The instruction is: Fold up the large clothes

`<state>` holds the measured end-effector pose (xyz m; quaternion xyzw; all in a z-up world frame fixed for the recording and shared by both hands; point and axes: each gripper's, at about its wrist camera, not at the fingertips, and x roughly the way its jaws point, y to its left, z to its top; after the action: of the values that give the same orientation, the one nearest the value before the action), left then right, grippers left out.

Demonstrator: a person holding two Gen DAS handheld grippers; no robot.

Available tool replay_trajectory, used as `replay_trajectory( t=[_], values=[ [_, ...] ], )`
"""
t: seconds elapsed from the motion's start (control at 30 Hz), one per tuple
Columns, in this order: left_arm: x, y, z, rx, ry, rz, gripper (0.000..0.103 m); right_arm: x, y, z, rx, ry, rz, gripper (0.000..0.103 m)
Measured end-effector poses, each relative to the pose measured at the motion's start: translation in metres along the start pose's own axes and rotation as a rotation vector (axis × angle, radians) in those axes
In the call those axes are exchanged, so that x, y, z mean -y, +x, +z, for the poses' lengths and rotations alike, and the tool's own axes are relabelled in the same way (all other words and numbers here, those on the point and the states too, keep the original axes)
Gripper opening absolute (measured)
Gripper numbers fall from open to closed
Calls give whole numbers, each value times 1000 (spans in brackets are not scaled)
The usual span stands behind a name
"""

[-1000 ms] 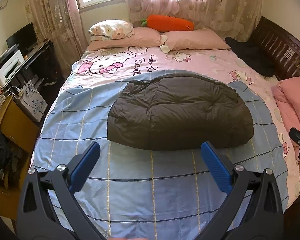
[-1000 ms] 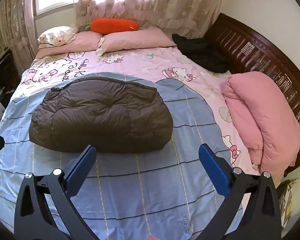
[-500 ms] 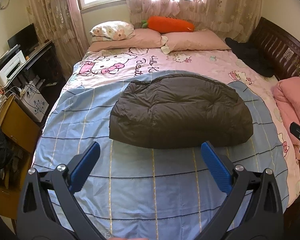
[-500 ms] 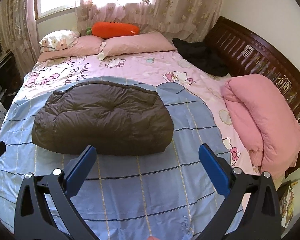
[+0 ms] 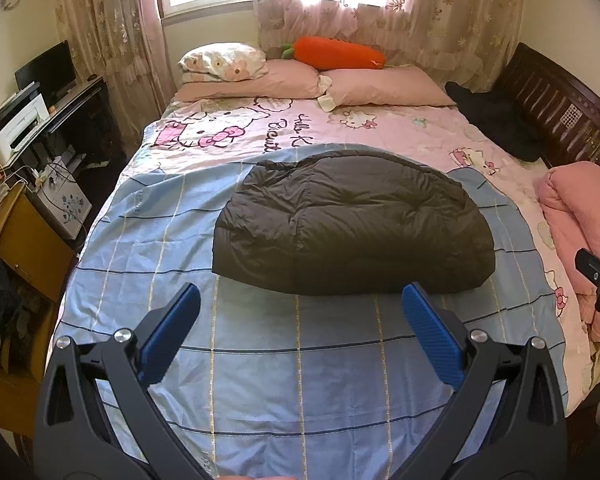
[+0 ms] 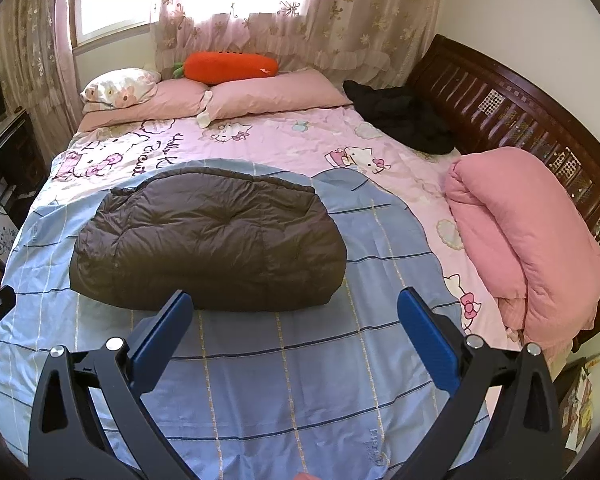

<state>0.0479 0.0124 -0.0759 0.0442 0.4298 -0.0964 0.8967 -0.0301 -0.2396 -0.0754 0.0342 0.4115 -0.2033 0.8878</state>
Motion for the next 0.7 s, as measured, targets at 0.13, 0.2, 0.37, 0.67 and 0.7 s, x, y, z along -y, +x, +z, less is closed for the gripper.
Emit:
replay_trajectory(
  t=[0.13, 0.2, 0.37, 0.67, 0.7],
  values=[
    [5, -2, -3, 4, 21, 0, 101, 2, -4, -2, 7, 0, -1, 102],
    [8, -3, -4, 5, 25, -7, 101, 2, -6, -3, 8, 6, 1, 102],
    [9, -6, -3, 14, 22, -6, 101, -1, -12, -4, 21, -12, -19, 102],
    [9, -5, -1, 25, 25, -14, 101, 1, -9, -1, 20, -10, -9, 102],
    [9, -4, -1, 23, 25, -14, 101, 1, -8, -1, 18, -11, -10, 102]
  ],
)
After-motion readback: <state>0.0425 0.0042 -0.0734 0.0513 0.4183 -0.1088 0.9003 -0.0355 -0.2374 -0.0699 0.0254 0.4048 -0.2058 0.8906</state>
